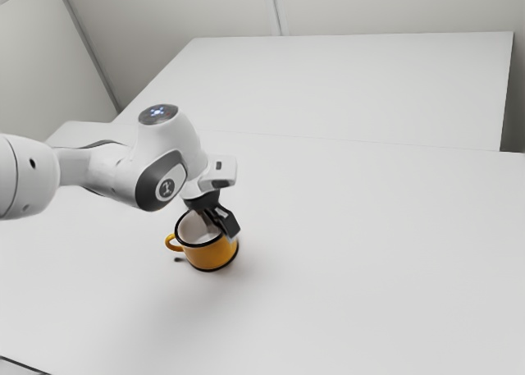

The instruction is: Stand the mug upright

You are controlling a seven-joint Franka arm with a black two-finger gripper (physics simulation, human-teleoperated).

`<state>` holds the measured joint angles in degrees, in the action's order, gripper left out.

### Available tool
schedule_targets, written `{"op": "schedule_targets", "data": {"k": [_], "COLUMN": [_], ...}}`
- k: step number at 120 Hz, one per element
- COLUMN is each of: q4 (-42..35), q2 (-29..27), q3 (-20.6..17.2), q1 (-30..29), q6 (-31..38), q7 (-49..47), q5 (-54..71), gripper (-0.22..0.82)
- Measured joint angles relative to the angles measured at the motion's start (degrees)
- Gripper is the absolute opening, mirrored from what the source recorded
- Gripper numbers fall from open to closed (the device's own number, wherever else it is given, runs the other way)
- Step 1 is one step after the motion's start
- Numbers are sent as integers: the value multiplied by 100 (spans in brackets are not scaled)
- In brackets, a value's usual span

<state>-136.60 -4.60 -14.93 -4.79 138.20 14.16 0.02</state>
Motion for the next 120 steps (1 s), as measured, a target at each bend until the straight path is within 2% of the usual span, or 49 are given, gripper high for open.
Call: {"op": "schedule_targets", "data": {"k": [28, 71, 97, 120], "q4": [1016, 2341, 3027, 3565], "q2": [-10, 66, 116, 122], "q3": [10, 199, 304, 308], "q1": [9, 158, 120, 161], "q6": [-1315, -3203, -3993, -4361], "q7": [-335, -1099, -1402, -1596], "q5": [192, 140, 176, 209], "gripper": [57, 60, 60, 60]}}
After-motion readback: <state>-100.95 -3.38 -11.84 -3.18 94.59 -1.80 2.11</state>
